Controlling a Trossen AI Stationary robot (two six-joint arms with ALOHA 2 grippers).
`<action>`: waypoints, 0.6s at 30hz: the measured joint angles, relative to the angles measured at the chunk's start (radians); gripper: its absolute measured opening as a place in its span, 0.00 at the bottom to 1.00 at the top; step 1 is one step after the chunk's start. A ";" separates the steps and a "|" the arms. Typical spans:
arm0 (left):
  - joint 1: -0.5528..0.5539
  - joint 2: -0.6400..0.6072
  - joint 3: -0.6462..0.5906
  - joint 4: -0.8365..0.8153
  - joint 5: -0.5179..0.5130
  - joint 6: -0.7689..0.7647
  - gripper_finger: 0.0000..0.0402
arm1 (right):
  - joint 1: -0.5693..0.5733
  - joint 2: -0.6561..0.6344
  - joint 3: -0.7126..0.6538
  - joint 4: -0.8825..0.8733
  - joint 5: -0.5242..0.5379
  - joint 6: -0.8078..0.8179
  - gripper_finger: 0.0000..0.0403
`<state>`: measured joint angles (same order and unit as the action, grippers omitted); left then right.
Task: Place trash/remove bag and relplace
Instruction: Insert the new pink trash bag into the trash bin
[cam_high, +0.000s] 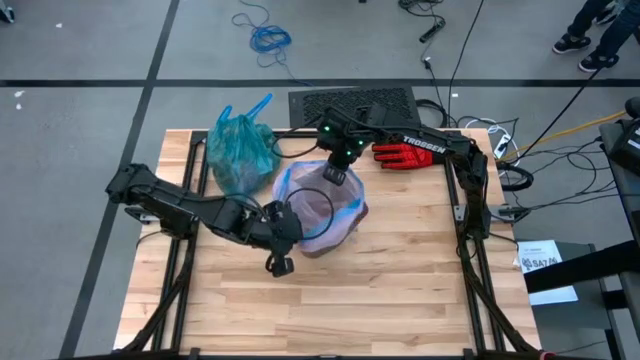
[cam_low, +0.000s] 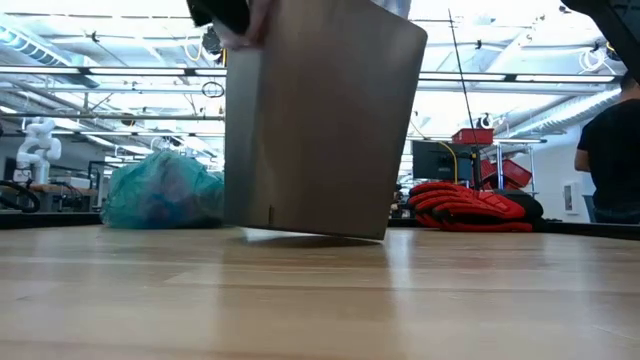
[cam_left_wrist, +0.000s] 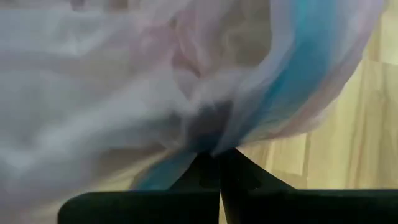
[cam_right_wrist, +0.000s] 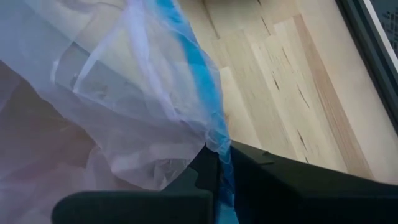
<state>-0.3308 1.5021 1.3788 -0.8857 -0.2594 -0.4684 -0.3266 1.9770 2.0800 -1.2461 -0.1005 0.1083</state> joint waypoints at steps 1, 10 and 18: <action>-0.005 0.000 -0.017 0.016 -0.010 -0.020 0.00 | -0.001 0.000 0.000 0.000 0.000 0.000 0.03; -0.043 -0.037 0.007 0.067 -0.030 -0.102 0.00 | -0.001 0.001 0.000 0.006 0.000 -0.009 0.03; -0.062 -0.160 0.082 0.059 0.012 -0.133 0.00 | -0.001 0.002 0.000 0.024 0.001 -0.017 0.03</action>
<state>-0.3926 1.3423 1.4609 -0.8262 -0.2474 -0.6016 -0.3279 1.9785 2.0796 -1.2219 -0.0994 0.0912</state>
